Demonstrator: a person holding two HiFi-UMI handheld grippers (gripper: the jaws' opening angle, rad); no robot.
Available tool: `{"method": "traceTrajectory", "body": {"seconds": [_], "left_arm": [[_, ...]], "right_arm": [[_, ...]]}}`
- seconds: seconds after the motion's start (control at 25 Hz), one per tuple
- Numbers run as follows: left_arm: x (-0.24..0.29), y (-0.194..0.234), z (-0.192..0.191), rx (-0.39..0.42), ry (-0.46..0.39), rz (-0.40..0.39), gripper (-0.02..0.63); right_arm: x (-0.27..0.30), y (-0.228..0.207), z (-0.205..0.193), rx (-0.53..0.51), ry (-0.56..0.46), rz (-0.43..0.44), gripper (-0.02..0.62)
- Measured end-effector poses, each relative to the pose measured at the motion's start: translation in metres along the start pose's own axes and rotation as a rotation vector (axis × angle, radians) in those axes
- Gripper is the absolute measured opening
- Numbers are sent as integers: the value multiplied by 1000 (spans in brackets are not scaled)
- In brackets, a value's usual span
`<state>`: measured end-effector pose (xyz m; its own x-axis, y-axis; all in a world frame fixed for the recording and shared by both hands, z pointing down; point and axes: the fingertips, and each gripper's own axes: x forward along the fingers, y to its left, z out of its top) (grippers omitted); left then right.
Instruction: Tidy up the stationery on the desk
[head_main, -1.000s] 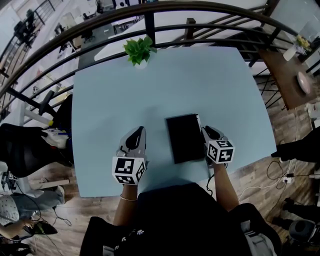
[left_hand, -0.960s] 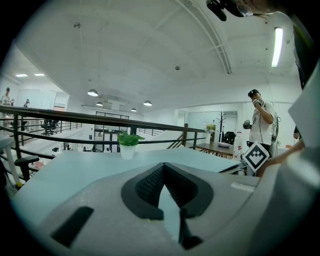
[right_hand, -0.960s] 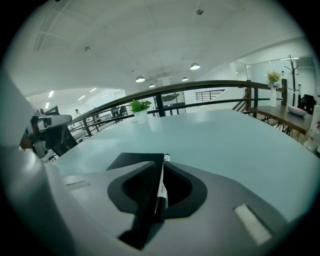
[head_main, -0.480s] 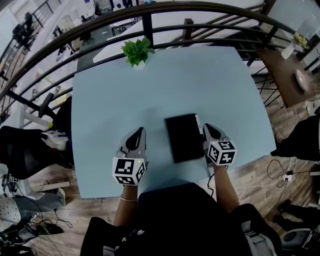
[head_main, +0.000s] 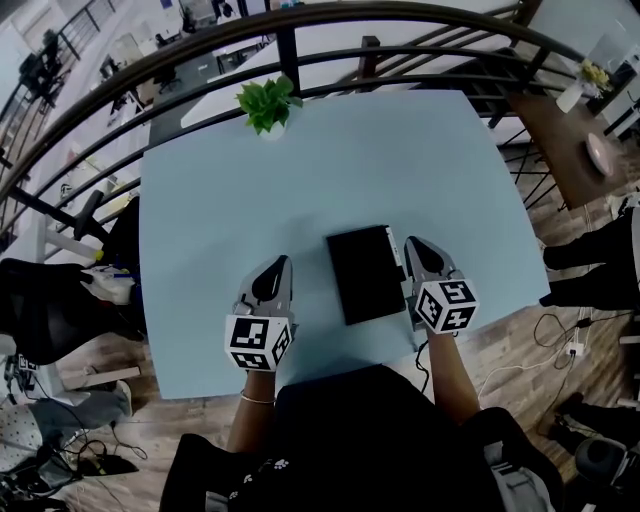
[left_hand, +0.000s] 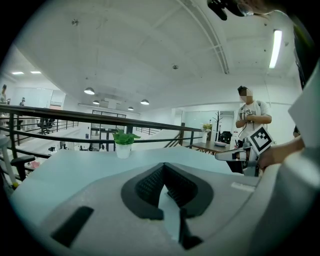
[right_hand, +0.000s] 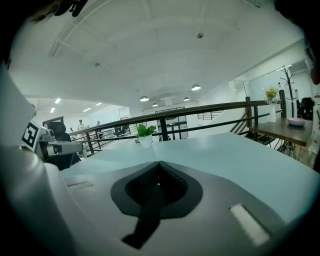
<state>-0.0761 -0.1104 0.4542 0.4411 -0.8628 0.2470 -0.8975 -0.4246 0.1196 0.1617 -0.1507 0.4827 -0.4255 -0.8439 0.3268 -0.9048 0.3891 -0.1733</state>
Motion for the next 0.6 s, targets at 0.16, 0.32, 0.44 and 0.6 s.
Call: {"method": "traceTrajectory", "body": {"seconds": [0.16, 0.32, 0.44, 0.6], "left_arm": [[1, -2, 0, -1, 3, -2, -8], [1, -4, 1, -2, 3, 0, -8], [1, -4, 0, -5, 3, 4, -8], [3, -4, -1, -9, 7, 6, -8]], "right_arm": [[-5, 8, 15, -6, -37, 22, 11], [-9, 14, 28, -9, -66, 38, 11], [-8, 16, 32, -9, -77, 45, 11], [-9, 15, 37, -4, -86, 47, 11]]}}
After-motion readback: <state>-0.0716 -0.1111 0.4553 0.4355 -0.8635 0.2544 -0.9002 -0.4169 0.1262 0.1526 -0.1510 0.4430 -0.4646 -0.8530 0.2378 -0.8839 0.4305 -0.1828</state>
